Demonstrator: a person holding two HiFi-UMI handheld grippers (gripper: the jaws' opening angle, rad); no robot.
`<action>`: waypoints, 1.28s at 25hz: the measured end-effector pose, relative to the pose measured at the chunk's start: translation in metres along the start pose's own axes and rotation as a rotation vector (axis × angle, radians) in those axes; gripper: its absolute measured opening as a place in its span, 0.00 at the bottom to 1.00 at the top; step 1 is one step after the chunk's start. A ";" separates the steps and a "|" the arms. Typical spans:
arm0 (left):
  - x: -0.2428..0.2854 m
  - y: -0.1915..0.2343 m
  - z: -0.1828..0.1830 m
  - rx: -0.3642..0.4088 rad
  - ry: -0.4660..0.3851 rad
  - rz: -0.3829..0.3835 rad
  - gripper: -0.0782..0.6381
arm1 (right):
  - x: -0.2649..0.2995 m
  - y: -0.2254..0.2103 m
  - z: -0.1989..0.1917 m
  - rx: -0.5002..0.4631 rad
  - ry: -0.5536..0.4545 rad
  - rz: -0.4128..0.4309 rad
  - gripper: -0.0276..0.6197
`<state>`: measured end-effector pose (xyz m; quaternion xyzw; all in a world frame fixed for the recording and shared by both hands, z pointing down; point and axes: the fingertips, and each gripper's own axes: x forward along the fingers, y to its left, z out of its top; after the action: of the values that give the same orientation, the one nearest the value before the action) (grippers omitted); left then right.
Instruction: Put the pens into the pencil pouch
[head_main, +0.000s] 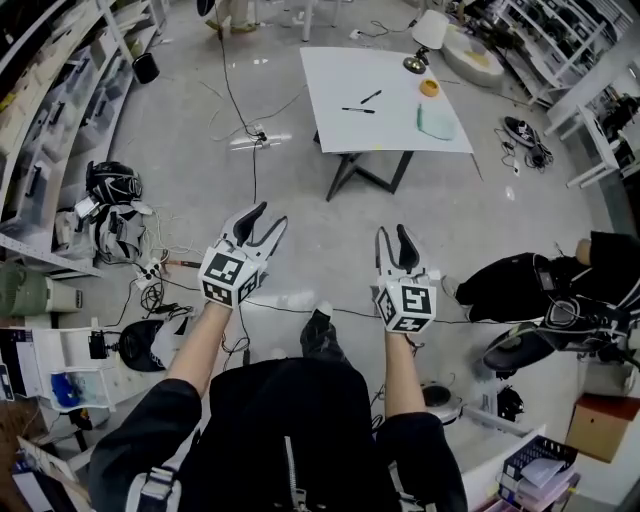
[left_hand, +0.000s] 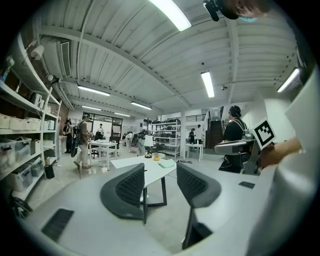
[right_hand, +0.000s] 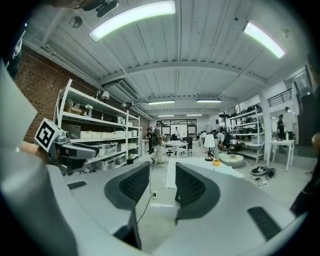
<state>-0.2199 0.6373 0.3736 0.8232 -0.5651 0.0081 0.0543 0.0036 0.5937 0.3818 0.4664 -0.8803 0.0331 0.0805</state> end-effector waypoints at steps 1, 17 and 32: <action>0.007 0.002 0.000 -0.002 0.002 0.002 0.41 | 0.006 -0.005 0.000 0.004 0.002 -0.003 0.32; 0.144 0.024 0.010 -0.022 0.039 0.000 0.44 | 0.108 -0.097 0.012 0.014 0.019 0.023 0.44; 0.254 0.033 0.017 -0.009 0.053 0.010 0.44 | 0.177 -0.178 0.014 0.021 0.037 0.047 0.43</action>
<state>-0.1596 0.3875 0.3785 0.8196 -0.5676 0.0276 0.0729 0.0516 0.3471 0.3954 0.4459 -0.8889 0.0528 0.0912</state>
